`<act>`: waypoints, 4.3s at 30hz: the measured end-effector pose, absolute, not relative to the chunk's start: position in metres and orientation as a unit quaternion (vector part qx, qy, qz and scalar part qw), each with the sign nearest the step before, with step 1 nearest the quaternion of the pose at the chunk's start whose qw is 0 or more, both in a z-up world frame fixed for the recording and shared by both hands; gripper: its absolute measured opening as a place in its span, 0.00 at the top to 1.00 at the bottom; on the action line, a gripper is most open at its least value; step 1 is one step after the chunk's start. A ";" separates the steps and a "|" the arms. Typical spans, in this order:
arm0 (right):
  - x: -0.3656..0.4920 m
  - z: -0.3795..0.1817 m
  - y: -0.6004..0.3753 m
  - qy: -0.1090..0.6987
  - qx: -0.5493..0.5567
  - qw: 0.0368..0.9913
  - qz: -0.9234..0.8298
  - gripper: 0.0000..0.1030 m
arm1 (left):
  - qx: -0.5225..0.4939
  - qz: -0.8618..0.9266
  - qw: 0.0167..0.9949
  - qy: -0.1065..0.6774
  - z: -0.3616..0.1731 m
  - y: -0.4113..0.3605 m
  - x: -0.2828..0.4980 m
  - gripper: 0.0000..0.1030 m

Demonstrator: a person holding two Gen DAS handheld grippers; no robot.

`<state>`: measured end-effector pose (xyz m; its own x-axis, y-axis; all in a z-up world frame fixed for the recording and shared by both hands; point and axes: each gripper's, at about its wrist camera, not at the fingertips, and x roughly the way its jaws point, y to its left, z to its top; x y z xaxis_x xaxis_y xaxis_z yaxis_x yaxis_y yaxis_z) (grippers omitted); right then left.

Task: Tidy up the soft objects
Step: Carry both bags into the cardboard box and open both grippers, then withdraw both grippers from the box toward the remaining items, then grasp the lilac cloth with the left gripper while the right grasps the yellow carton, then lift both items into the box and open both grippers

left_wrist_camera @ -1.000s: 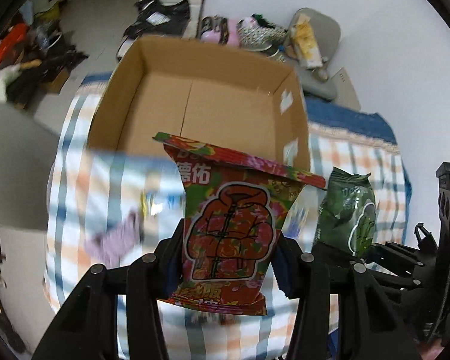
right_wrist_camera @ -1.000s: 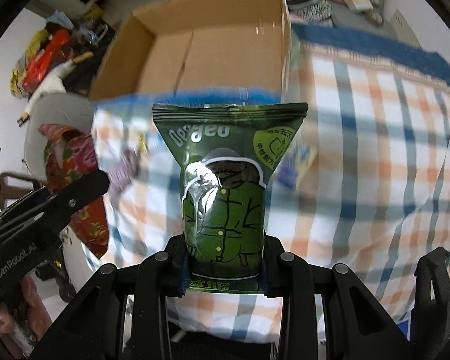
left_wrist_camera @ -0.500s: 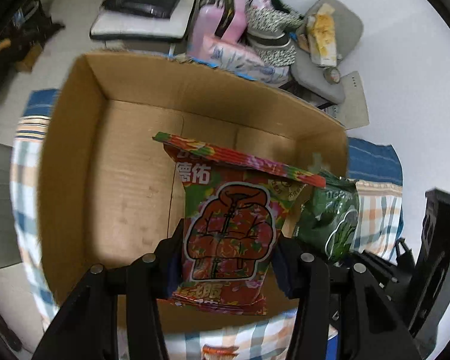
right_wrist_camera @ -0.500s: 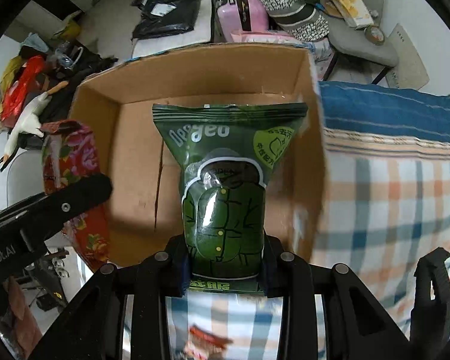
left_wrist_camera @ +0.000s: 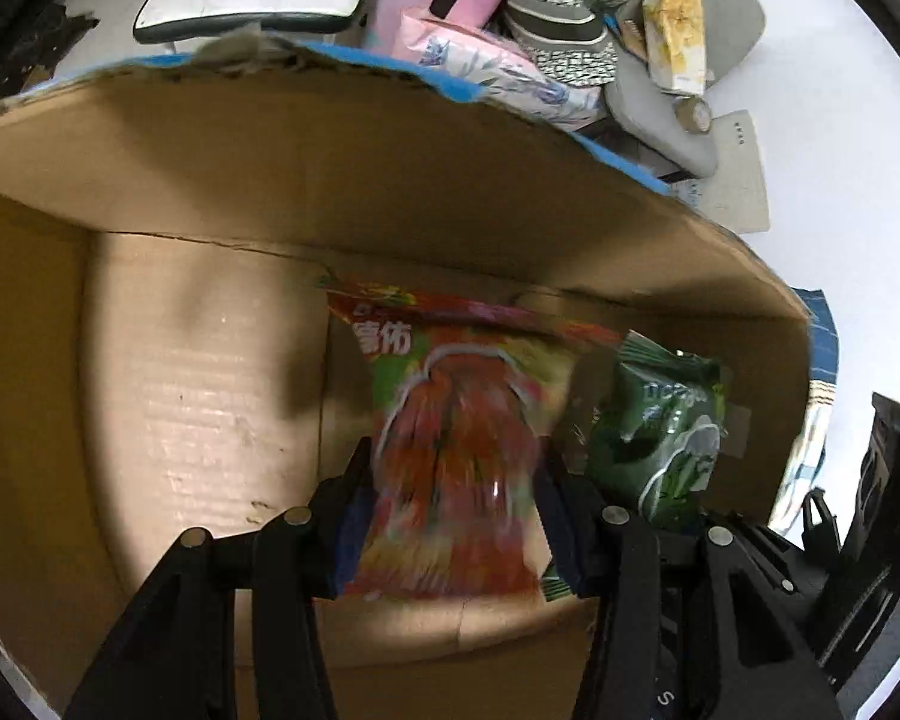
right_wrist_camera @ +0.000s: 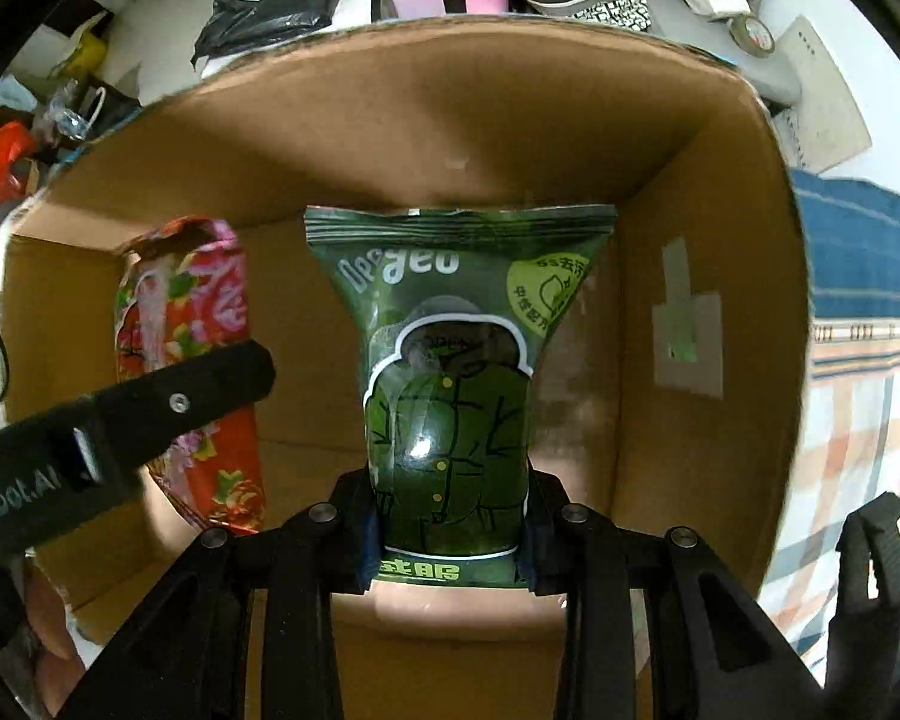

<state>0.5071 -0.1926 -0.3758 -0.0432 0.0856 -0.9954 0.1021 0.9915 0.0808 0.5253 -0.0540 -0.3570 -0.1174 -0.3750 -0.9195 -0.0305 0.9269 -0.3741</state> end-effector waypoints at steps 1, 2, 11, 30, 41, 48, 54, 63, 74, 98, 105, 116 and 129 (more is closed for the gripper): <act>0.510 -0.381 -0.195 0.724 0.064 0.687 -0.008 0.64 | -0.139 -0.132 0.647 0.738 -0.359 -0.054 0.526 0.54; 0.511 -0.383 -0.196 0.725 0.062 0.686 -0.010 0.64 | -0.135 -0.130 0.644 0.741 -0.360 -0.054 0.527 0.53; 0.508 -0.377 -0.194 0.719 0.053 0.693 -0.017 0.37 | -0.091 -0.116 0.672 0.725 -0.334 -0.042 0.506 0.26; 0.390 -0.269 -0.154 0.643 0.046 0.763 -0.041 0.01 | 0.012 -0.071 0.804 0.590 -0.224 0.001 0.408 0.03; 0.315 -0.189 -0.140 0.585 0.021 0.810 -0.041 0.00 | 0.011 -0.049 0.838 0.544 -0.169 0.006 0.332 0.03; 0.281 -0.171 -0.138 0.577 0.028 0.816 -0.019 0.01 | -0.011 -0.047 0.840 0.540 -0.153 0.005 0.299 0.03; 0.262 -0.189 -0.172 0.605 0.057 0.794 -0.004 0.01 | -0.016 -0.044 0.826 0.562 -0.170 -0.008 0.282 0.03; 0.263 -0.288 -0.244 0.698 0.080 0.710 -0.040 0.00 | -0.035 -0.019 0.767 0.641 -0.267 -0.046 0.264 0.03; 0.273 -0.374 -0.213 0.714 -0.144 0.682 0.061 0.01 | -0.077 0.030 0.719 0.690 -0.344 -0.036 0.231 0.03; 0.267 -0.391 -0.223 0.760 0.071 0.646 -0.004 0.35 | -0.051 0.096 0.722 0.684 -0.324 0.076 0.217 0.03; 0.244 -0.382 -0.209 0.762 0.064 0.644 0.012 0.35 | 0.055 0.030 0.701 0.711 -0.354 0.073 0.236 0.03; 0.234 -0.387 -0.175 0.767 0.058 0.638 0.020 0.36 | -0.019 -0.036 0.645 0.763 -0.391 0.065 0.238 0.53; 0.233 -0.410 -0.168 0.770 0.040 0.636 0.020 0.36 | -0.015 -0.032 0.663 0.748 -0.401 0.039 0.212 0.54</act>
<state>0.2326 -0.1681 -0.4103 -0.1879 0.0864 -0.9784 0.0355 0.9961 0.0811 0.2121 0.0388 -0.4014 -0.1214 -0.0650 -0.9905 0.0196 0.9975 -0.0678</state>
